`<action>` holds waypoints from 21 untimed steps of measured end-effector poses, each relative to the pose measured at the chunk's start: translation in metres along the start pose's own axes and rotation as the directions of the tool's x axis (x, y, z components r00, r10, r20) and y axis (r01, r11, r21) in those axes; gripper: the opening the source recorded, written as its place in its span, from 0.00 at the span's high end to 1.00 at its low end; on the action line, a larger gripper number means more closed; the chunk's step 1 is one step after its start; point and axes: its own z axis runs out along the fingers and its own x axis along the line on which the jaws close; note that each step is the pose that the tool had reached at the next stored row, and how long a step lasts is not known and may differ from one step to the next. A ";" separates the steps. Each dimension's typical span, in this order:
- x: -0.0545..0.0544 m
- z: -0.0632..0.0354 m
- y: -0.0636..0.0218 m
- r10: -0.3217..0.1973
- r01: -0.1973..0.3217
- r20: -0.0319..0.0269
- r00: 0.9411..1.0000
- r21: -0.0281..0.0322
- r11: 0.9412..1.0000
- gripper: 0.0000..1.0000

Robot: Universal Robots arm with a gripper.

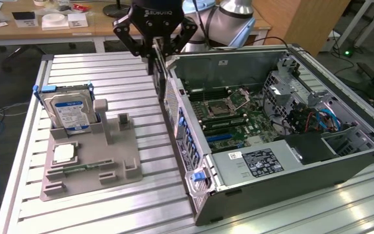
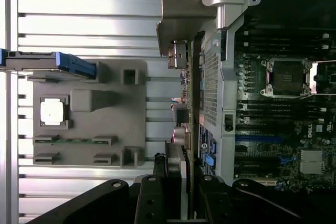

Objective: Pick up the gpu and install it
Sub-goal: 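Pick up the gpu and move the gpu toward the slot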

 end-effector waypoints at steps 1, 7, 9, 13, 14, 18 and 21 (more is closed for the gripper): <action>-0.003 0.0000 0.0000 0.000 0.000 0.000 1.000 0.000 1.000 0.72; -0.018 0.0000 -0.0001 0.000 0.000 0.000 1.000 0.000 1.000 0.72; -0.024 0.0000 -0.0001 0.000 0.000 0.000 1.000 0.000 1.000 0.72; -0.034 0.0001 -0.0001 0.000 0.000 0.000 1.000 0.000 1.000 0.72; -0.037 0.0001 -0.0002 0.000 0.000 0.000 1.000 0.000 1.000 0.72; -0.047 0.0000 -0.0002 0.000 0.000 0.000 1.000 0.000 1.000 0.72; -0.055 0.0000 -0.0002 0.000 0.000 0.000 1.000 0.000 1.000 0.72</action>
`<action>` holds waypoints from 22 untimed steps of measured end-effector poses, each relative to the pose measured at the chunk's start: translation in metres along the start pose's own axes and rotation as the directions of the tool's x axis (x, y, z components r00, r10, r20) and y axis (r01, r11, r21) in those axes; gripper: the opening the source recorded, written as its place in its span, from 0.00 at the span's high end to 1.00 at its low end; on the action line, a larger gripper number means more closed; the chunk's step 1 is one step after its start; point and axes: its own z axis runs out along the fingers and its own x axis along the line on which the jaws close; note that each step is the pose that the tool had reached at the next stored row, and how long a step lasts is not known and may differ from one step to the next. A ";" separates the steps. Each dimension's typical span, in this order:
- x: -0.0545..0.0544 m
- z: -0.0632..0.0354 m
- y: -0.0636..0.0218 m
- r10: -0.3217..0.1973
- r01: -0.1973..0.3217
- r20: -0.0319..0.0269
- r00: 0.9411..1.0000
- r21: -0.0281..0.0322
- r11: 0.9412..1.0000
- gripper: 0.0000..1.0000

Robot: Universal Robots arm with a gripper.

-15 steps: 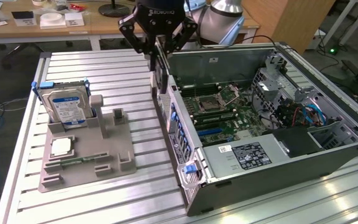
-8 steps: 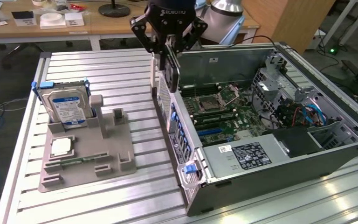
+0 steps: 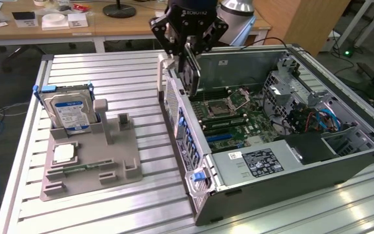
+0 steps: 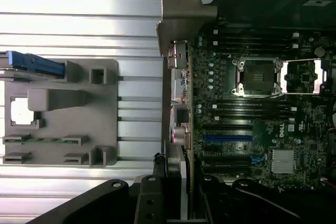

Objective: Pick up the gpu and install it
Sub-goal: 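Pick up the gpu and move the gpu toward the slot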

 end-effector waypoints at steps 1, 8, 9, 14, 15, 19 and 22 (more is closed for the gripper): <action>-0.003 0.0000 0.0000 0.000 0.000 0.000 1.000 0.000 1.000 0.72; -0.022 0.0000 -0.0001 0.000 0.000 0.000 1.000 0.000 1.000 0.72; -0.025 0.0000 -0.0001 0.000 0.000 0.000 1.000 0.000 1.000 0.72; -0.039 0.0001 -0.0001 0.000 0.000 0.000 1.000 0.000 1.000 0.72; -0.042 0.0001 -0.0001 0.000 0.000 0.000 1.000 0.000 1.000 0.72; -0.053 0.0001 -0.0002 0.000 0.000 0.000 1.000 0.000 1.000 0.72; -0.062 0.0001 -0.0002 0.000 0.000 0.000 1.000 0.000 1.000 0.72</action>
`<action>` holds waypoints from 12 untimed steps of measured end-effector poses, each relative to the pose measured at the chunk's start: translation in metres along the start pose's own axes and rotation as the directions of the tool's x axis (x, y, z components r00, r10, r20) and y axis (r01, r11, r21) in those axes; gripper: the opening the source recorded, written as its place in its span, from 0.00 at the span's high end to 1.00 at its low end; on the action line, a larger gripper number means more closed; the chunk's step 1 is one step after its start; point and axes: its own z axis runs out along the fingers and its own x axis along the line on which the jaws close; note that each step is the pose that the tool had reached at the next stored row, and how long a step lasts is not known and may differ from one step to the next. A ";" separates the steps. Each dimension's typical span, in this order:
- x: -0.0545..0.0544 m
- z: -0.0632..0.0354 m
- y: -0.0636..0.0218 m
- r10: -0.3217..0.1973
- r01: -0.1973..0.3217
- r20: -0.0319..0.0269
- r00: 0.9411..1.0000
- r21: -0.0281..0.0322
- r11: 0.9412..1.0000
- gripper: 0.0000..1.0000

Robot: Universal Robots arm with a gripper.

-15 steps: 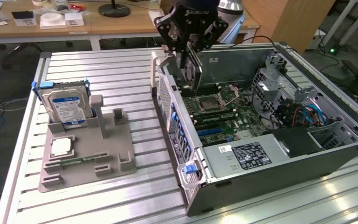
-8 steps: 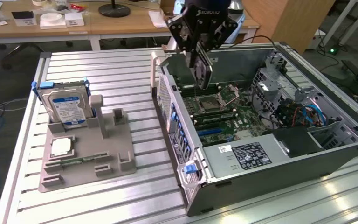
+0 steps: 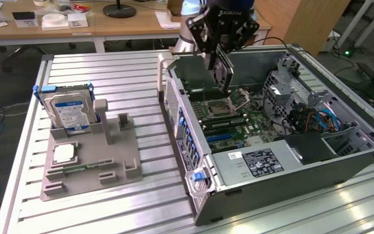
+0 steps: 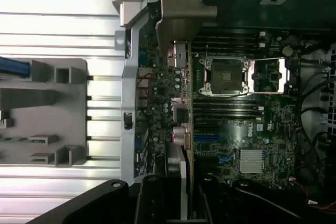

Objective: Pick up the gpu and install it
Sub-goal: 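Pick up the gpu and move the gpu toward the slot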

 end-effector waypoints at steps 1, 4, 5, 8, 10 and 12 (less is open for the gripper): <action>-0.003 0.0000 0.0000 0.000 0.000 0.000 1.000 0.000 1.000 0.72; -0.010 0.0000 0.0000 0.000 0.000 0.000 1.000 0.000 1.000 0.72; -0.013 0.0000 0.0000 0.000 0.000 0.000 1.000 0.000 1.000 0.72; -0.020 0.0000 -0.0001 0.000 0.000 0.000 1.000 0.000 1.000 0.72; -0.024 0.0000 -0.0001 0.000 0.000 0.000 1.000 0.000 1.000 0.72; -0.028 0.0000 -0.0001 0.000 0.000 0.000 1.000 0.000 1.000 0.72</action>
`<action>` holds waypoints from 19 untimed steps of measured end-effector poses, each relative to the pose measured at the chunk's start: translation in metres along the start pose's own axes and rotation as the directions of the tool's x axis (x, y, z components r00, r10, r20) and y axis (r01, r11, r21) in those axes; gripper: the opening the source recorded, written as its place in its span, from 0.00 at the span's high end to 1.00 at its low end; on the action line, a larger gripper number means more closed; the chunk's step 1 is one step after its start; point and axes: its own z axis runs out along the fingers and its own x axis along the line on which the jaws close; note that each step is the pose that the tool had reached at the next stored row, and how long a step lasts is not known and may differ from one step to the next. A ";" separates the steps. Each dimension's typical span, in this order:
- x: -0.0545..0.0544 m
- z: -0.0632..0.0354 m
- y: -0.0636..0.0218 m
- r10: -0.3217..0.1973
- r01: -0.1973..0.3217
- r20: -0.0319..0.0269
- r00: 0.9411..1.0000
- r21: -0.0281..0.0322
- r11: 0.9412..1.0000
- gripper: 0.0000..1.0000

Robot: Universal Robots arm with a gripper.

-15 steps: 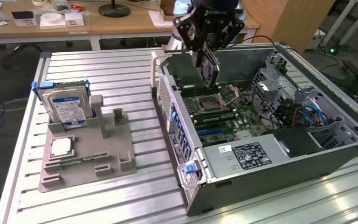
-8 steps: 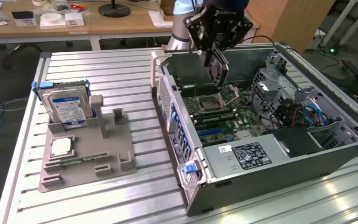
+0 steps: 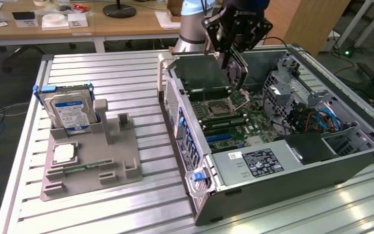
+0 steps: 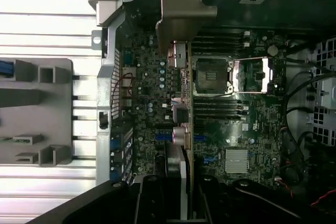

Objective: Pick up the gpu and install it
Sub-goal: 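Pick up the gpu and move the gpu toward the slot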

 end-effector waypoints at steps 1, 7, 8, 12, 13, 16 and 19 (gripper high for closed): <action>-0.002 0.0000 0.0000 0.000 0.000 0.000 1.000 0.000 1.000 0.72; -0.055 0.0002 -0.0002 0.000 0.000 0.000 1.000 0.000 1.000 0.72; -0.059 0.0002 -0.0002 0.000 0.000 0.000 1.000 0.000 1.000 0.72; -0.075 0.0004 -0.0003 0.000 0.000 0.000 1.000 0.000 1.000 0.72; -0.079 0.0005 -0.0003 0.000 0.000 0.000 1.000 0.000 1.000 0.72; -0.083 0.0005 -0.0003 0.000 0.000 0.000 1.000 0.000 1.000 0.72; -0.083 0.0005 -0.0003 0.000 0.000 0.000 1.000 0.000 1.000 0.72</action>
